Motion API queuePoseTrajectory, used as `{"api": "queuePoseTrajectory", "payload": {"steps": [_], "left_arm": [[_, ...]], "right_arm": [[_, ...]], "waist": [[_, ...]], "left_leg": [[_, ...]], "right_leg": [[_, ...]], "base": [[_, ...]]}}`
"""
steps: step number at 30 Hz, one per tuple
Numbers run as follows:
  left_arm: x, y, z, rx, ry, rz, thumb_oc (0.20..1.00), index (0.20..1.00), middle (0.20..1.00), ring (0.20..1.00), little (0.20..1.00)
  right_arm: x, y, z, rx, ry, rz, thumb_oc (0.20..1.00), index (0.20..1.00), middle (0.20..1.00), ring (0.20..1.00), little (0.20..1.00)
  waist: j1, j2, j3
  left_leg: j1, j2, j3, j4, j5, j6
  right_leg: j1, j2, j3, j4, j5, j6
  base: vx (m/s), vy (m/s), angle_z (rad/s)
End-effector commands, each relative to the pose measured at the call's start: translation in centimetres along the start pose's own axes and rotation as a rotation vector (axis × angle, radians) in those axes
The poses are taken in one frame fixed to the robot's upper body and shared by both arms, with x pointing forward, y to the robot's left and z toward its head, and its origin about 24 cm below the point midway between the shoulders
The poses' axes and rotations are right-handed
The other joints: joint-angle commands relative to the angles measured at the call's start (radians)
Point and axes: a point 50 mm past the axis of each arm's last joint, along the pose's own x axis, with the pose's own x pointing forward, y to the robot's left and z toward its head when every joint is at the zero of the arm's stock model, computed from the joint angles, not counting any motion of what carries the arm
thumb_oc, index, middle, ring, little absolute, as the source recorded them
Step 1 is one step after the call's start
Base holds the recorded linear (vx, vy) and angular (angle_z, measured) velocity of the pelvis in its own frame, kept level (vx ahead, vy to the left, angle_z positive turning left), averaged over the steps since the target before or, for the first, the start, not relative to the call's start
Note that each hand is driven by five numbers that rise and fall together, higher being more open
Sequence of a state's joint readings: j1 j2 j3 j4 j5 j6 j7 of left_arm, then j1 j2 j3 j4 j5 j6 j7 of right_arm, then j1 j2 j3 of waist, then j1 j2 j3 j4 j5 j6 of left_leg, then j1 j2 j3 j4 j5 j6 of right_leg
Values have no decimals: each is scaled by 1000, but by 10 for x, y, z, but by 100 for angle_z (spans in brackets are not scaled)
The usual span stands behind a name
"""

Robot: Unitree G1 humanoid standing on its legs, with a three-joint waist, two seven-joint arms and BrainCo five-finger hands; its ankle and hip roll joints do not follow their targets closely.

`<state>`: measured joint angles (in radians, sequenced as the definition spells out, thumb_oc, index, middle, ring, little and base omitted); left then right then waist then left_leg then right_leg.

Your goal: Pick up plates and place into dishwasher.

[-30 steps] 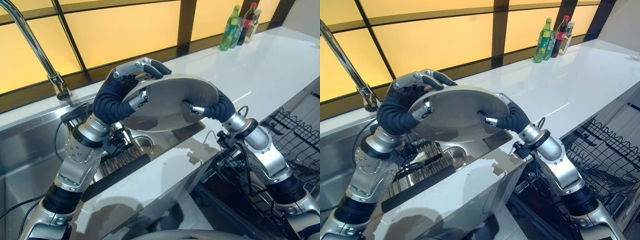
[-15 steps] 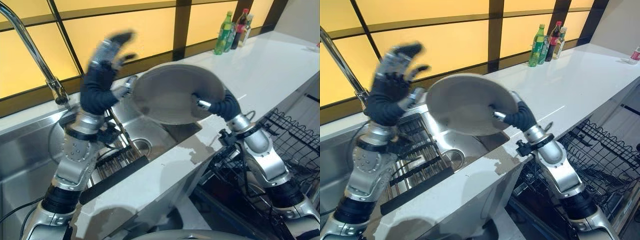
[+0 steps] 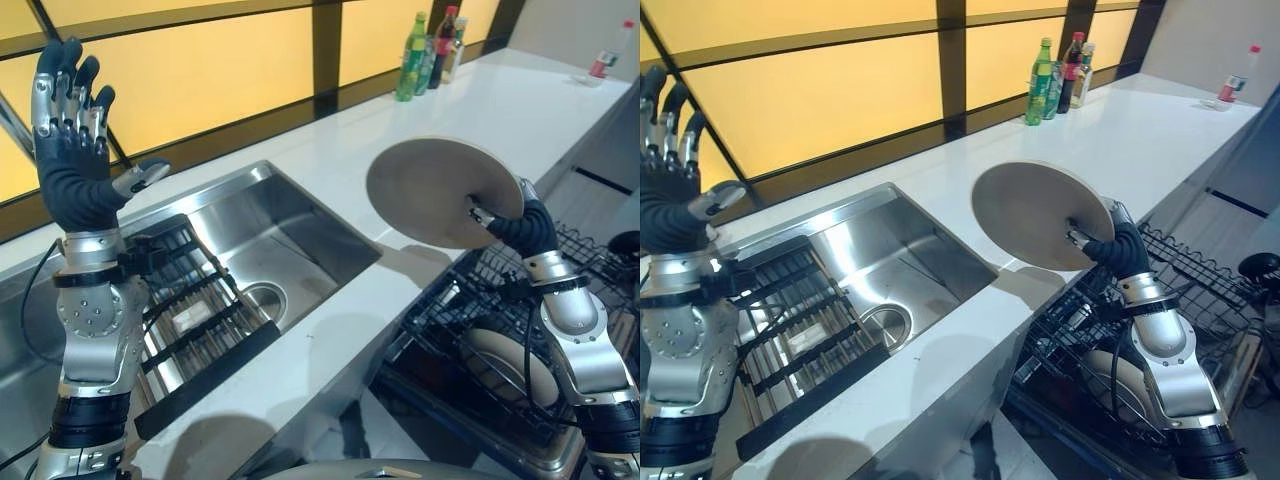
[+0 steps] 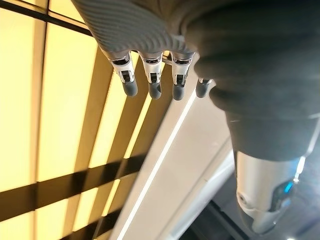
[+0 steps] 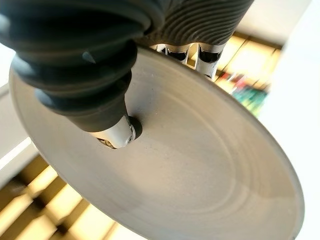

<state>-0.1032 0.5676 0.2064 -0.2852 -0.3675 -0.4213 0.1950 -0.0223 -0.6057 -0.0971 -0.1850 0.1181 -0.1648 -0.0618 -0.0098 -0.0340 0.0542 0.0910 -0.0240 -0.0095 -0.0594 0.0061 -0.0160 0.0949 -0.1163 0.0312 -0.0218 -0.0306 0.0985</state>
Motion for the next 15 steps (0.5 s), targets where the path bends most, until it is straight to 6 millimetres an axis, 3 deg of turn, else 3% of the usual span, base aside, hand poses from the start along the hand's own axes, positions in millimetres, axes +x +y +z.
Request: {"api": "queuePoseTrajectory", "payload": {"steps": [1,8,13,15], "left_arm": [[0,20,-2,64,11,40,1000,1000,1000,1000,1000],[-6,34,-5,92,78,47,1000,1000,1000,1000,1000],[8,30,-7,112,39,62,1000,1000,1000,1000,1000],[14,28,-5,123,17,82,1000,1000,1000,1000,1000]], "right_arm": [[0,-34,9,-139,-63,-188,200,200,200,200,200],[-19,-54,-16,-311,64,-337,200,200,200,200,200],[-7,-58,-25,-423,67,-416,200,200,200,200,200],[2,-61,-24,-440,58,-431,200,200,200,200,200]], "waist": [[-15,13,-19],[-24,3,32],[-26,12,110],[-26,20,158]], "left_leg": [[-24,-40,-36,71,-92,61],[-52,-52,-34,121,-107,65],[-118,-42,-30,170,-134,44],[-166,-36,-30,202,-139,42]], "right_leg": [[-115,2,6,181,-14,35],[-145,-10,34,189,2,52],[-219,-76,80,107,118,92],[-265,-79,90,120,118,101]], "base": [[40,19,-25],[51,-94,-17],[-116,-230,-3],[-223,-255,-1]]}}
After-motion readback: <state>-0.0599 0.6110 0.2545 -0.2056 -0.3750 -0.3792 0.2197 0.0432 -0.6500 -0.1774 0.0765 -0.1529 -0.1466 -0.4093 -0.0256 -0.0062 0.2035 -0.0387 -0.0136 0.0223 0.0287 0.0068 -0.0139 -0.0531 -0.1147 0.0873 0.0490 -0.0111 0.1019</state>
